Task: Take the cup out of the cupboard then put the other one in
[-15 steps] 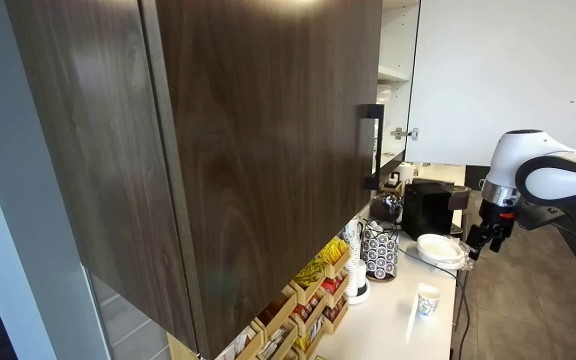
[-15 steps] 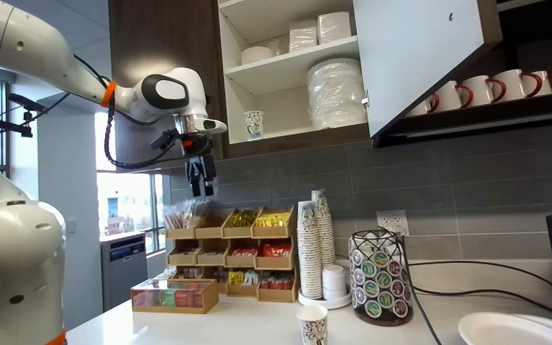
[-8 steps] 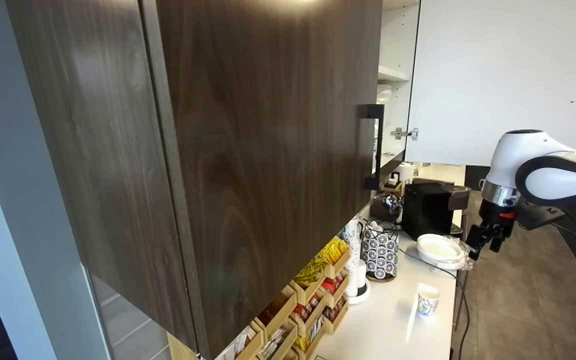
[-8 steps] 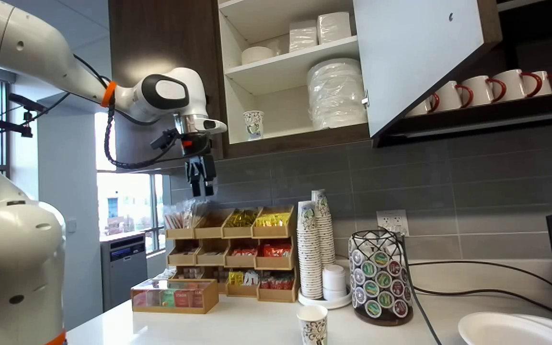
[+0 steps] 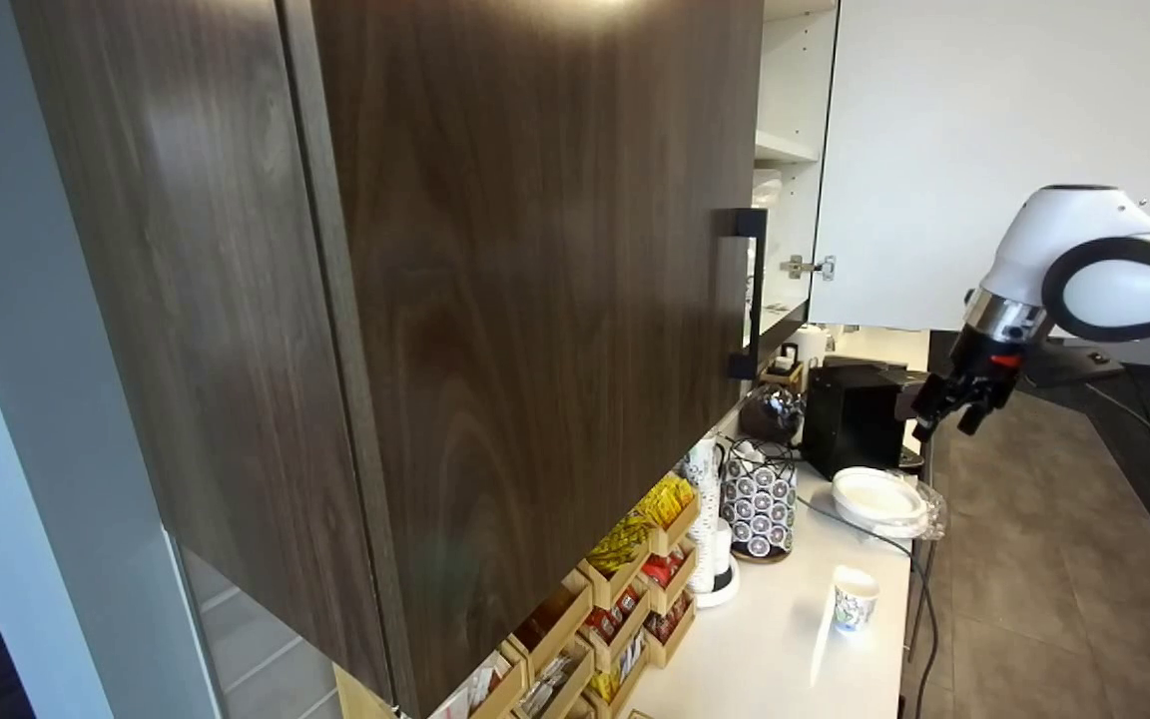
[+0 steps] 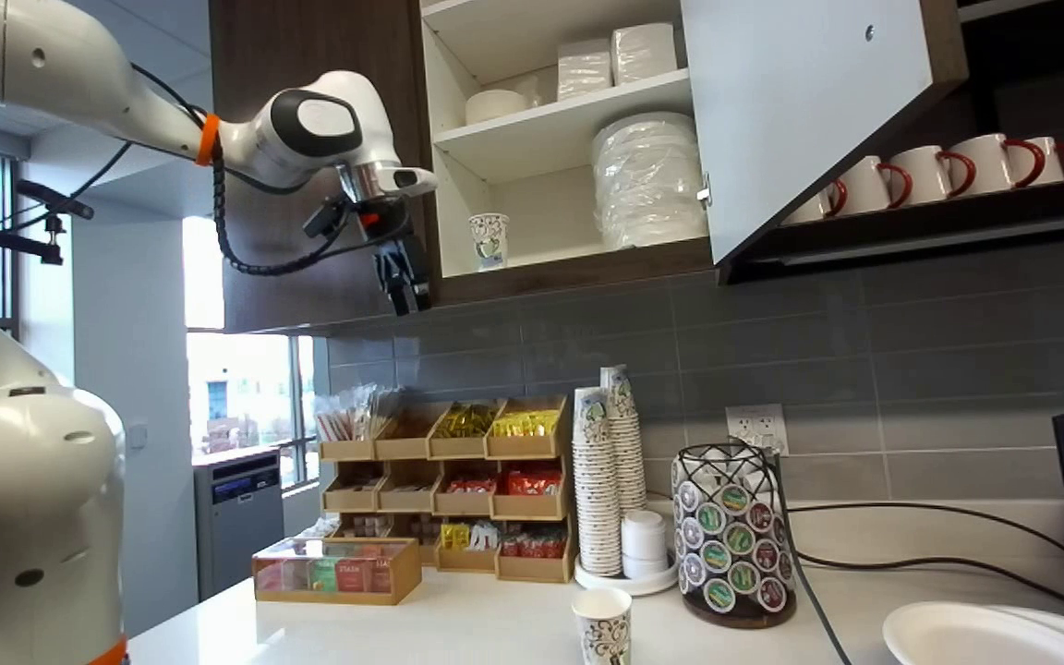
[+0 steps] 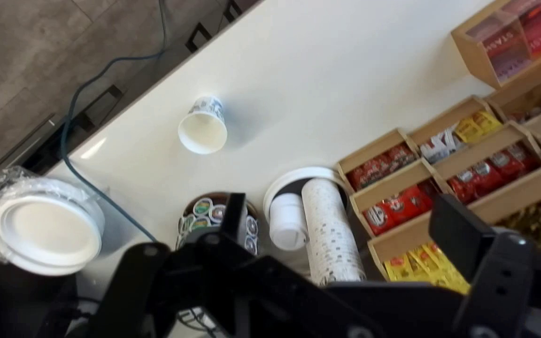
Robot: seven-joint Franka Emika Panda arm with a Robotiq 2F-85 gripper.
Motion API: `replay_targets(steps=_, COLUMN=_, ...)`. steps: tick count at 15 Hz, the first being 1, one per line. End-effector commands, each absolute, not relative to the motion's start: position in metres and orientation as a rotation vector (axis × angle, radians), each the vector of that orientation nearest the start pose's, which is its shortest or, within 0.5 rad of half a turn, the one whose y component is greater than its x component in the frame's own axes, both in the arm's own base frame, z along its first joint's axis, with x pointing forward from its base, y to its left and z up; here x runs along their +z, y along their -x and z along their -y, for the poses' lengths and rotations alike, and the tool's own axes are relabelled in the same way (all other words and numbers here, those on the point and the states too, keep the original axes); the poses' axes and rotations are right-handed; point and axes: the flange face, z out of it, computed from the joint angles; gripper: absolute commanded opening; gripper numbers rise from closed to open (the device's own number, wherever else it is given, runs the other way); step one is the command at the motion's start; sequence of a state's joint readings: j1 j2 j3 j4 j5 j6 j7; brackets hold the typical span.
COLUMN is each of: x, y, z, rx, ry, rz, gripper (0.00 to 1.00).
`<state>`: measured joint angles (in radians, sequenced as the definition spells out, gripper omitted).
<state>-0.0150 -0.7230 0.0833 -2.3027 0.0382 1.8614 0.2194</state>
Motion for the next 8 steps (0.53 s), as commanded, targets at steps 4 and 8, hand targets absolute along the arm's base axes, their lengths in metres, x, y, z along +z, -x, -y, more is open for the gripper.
replay_targets(steps=4, x=0.723, y=-0.383, z=-0.072, rx=-0.669, ry=2.985, rz=-0.321, gripper=1.00)
replay_targets(steps=8, x=0.755, y=-0.399, z=-0.102, rx=-0.754, ry=2.959, rz=-0.314, gripper=1.00)
